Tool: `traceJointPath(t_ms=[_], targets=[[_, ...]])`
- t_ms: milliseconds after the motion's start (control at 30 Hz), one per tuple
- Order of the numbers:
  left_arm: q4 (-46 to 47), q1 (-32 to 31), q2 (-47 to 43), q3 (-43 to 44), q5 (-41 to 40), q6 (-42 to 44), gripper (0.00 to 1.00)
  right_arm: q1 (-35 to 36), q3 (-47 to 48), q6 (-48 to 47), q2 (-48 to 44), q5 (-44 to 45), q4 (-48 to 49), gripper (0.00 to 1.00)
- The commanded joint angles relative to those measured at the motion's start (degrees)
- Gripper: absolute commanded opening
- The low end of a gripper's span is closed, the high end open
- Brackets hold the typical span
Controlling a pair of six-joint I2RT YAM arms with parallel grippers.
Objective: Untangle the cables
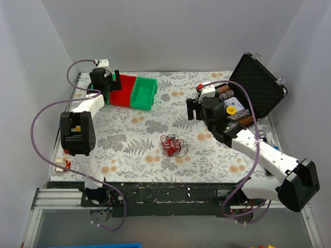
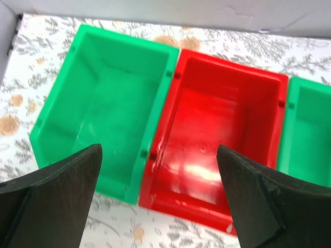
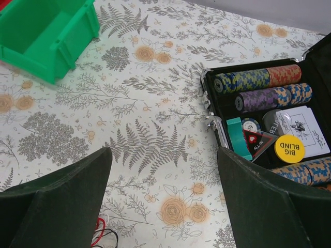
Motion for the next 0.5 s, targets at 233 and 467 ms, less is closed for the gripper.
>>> traceJointPath(t_ms=[233, 467], targets=[[3.7, 0.3, 11.7, 8.6, -3.2, 4.2, 0.48, 0.3, -1.4, -1.7, -3.4, -0.7, 4.3, 0.86], [2.5, 0.1, 12.5, 8.0, -0.9, 2.4, 0.24, 0.3, -2.1, -2.2, -3.7, -1.9, 5.6, 0.86]])
